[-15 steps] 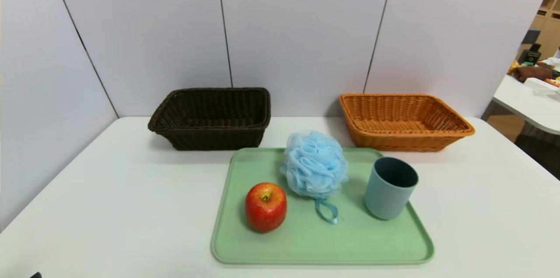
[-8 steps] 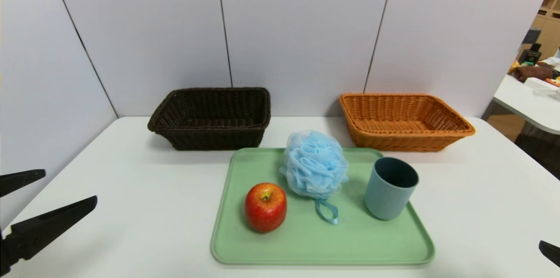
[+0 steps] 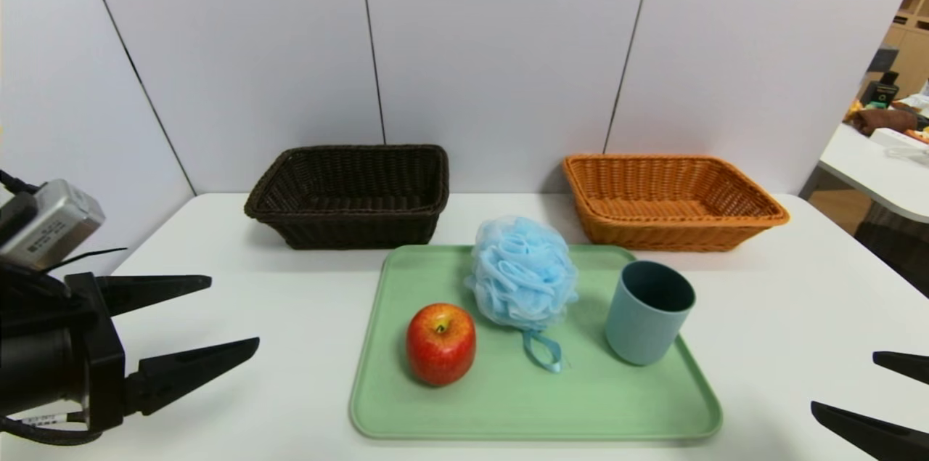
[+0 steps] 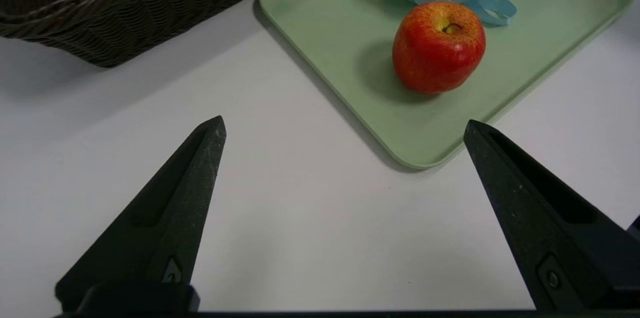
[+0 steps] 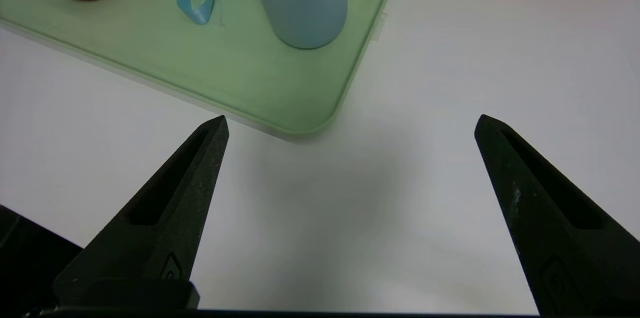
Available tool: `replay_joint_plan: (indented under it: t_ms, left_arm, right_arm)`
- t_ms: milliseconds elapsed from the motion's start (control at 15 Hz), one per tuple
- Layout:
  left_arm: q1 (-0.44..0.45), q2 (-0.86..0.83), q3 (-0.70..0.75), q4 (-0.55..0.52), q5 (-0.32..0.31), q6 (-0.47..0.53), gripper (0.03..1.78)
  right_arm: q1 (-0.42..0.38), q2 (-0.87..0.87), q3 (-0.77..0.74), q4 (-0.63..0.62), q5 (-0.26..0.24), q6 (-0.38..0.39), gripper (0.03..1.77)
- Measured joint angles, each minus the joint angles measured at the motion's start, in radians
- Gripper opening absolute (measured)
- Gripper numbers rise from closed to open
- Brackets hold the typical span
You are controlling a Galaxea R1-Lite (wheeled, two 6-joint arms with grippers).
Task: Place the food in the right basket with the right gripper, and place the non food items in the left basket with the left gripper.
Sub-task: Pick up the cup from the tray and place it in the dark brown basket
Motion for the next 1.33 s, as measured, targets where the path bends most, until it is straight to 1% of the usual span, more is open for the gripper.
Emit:
replay_joint_plan:
  t_ms: [133,267,333,400,533,733,1000,1333]
  left_arm:
    - [0.0,0.043,0.03,-0.028,-0.085,0.051,1.69]
    - [0.0,0.084,0.061,-0.072,-0.167,0.065,1.69]
    - [-0.001,0.101,0.077,-0.107,-0.192,0.067,1.69]
    - [-0.005,0.117,0.091,-0.138,-0.203,0.068,1.69]
    - [-0.022,0.148,0.11,-0.191,-0.208,0.068,1.69]
    - [-0.046,0.178,0.117,-0.2,-0.211,0.07,1.69]
    - [-0.053,0.195,0.115,-0.202,-0.209,0.071,1.69]
    - [-0.053,0.209,0.115,-0.202,-0.206,0.068,1.69]
  right_arm:
    - [0.021,0.041,0.047,-0.1,0.004,-0.001,1.7]
    - [0.038,0.08,0.108,-0.221,0.004,-0.002,1.7]
    - [0.047,0.1,0.138,-0.284,0.004,-0.002,1.7]
    - [0.054,0.12,0.161,-0.334,0.004,-0.001,1.7]
    - [0.074,0.164,0.191,-0.407,0.005,0.002,1.7]
    - [0.107,0.233,0.222,-0.529,0.005,0.003,1.7]
    - [0.148,0.354,0.264,-0.745,0.002,0.002,1.7]
    - [0.183,0.528,0.336,-1.045,-0.006,-0.001,1.7]
